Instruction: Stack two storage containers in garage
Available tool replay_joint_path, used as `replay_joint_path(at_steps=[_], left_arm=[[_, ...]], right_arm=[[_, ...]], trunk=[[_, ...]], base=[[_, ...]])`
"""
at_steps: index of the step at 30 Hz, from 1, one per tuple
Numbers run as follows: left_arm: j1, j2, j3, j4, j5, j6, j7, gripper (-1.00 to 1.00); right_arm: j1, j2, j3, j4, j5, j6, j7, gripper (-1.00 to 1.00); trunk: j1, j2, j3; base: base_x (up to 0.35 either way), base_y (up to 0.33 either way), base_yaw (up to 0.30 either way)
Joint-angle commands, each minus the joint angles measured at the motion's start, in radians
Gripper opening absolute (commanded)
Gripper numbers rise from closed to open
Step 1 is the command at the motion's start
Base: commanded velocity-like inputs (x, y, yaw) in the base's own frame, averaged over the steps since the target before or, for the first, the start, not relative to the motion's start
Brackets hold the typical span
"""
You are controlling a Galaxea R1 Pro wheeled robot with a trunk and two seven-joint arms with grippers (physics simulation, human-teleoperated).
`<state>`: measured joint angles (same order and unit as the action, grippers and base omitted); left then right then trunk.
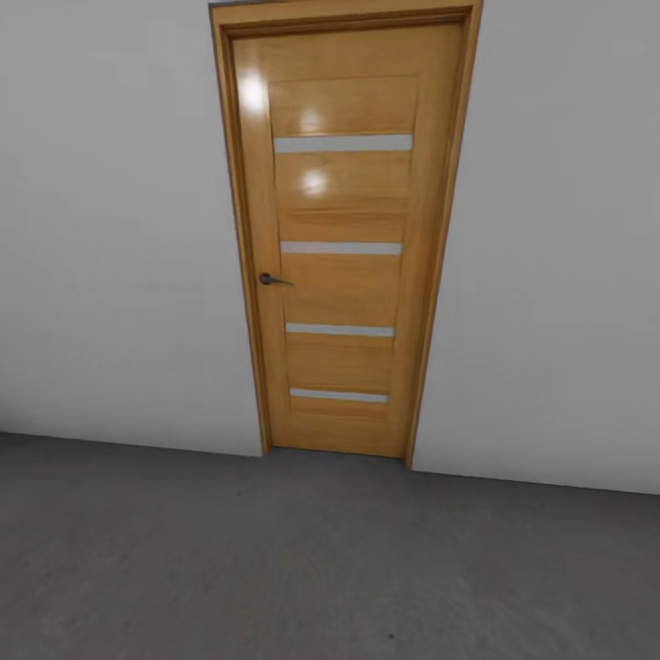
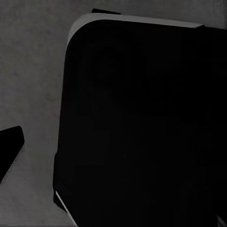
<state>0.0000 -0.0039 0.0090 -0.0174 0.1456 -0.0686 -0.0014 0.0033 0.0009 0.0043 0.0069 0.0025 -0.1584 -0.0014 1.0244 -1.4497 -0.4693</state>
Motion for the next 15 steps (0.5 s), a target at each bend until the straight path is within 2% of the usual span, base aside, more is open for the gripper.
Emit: replay_joint_path(at_steps=[1,11,15], left_arm=[[0.0,0.0,0.0,0.0,0.008,-0.003,0.0,1.0],[0.0,0.0,0.0,0.0,0.009,-0.002,0.0,1.0],[0.0,0.0,0.0,0.0,0.009,-0.002,0.0,1.0]], right_arm=[[0.0,0.0,0.0,0.001,0.0,-0.004,0.0,1.0],[0.0,-0.004,0.003,-0.002,0.012,-0.001,0.006,1.0],[0.0,-0.002,0.002,-0.002,0.061,-0.001,0.003,1.0]], trunk=[[0.001,0.0,-0.001],[0.001,0.0,-0.001],[0.001,0.0,-0.001]], base=[[0.322,0.0,-0.01],[0.322,0.0,-0.002],[0.322,0.0,0.0]])
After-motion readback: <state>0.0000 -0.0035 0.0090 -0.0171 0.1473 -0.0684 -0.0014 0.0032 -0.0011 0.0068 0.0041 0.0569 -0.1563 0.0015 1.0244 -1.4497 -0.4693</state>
